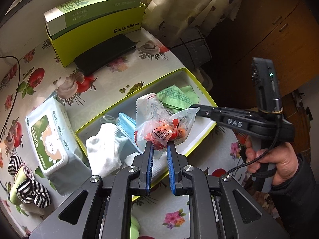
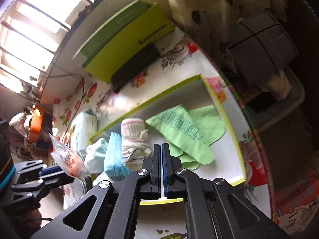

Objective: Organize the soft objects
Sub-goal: 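Lower the green cloth into the tray and open the right gripper, then open the left gripper to drop the plastic bag into the tray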

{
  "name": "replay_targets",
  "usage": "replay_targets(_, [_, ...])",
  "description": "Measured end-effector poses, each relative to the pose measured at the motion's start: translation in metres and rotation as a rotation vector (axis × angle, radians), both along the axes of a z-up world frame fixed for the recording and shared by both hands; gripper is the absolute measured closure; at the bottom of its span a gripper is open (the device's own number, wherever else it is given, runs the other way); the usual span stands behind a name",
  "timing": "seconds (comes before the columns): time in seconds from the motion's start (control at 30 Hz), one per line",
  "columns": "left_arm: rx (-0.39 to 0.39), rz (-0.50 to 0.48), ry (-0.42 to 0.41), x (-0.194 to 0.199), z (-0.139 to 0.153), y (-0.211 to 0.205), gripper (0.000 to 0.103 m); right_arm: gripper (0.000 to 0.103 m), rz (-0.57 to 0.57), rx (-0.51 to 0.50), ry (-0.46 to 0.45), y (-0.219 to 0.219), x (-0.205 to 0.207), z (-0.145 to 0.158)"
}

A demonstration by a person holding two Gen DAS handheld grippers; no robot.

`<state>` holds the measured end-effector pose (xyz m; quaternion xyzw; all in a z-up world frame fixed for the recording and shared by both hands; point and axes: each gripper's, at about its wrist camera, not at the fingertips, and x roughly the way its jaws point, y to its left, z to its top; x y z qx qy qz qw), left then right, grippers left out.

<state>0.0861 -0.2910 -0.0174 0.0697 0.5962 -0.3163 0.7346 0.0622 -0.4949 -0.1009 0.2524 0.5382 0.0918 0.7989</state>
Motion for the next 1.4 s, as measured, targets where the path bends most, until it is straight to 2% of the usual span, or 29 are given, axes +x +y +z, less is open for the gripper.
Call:
replay_targets(0.13, [0.008,0.005,0.002,-0.001,-0.001,0.002,0.088,0.101,0.022,-0.05,0.065,0.009,0.013,-0.025])
replay_targets(0.27, [0.011,0.003,0.002,-0.001,-0.002,-0.001,0.088,0.101,-0.05,-0.096,0.048,-0.009,0.022,-0.023])
replay_targets(0.37, [0.012,-0.006,0.001,0.002,-0.003,-0.007,0.088,0.1,-0.084,-0.064,0.024,-0.022,0.022,-0.012])
replay_targets(0.5, [0.014,-0.022,0.0,0.01,-0.007,-0.018,0.088,0.091,-0.08,-0.042,-0.025,-0.024,0.006,0.008])
replay_targets(0.63, [0.017,-0.044,0.004,0.018,-0.013,-0.033,0.088,0.086,-0.101,-0.027,-0.037,-0.027,-0.02,0.019])
replay_targets(1.07, [0.008,-0.197,0.068,0.016,-0.046,-0.097,0.087,0.082,-0.192,-0.016,-0.022,-0.044,-0.071,0.025])
replay_targets(1.17, [-0.015,-0.209,0.095,0.018,-0.049,-0.107,0.083,0.082,-0.197,-0.02,-0.02,-0.046,-0.073,0.027])
replay_targets(1.23, [-0.025,-0.215,0.111,0.019,-0.05,-0.11,0.071,0.082,-0.195,-0.024,-0.023,-0.046,-0.073,0.028])
replay_targets(1.3, [-0.031,-0.207,0.114,0.019,-0.051,-0.108,0.063,0.082,-0.194,-0.025,-0.025,-0.045,-0.072,0.029])
replay_targets(1.4, [-0.037,-0.18,0.129,0.019,-0.049,-0.098,0.063,0.082,-0.188,-0.024,-0.027,-0.043,-0.069,0.03])
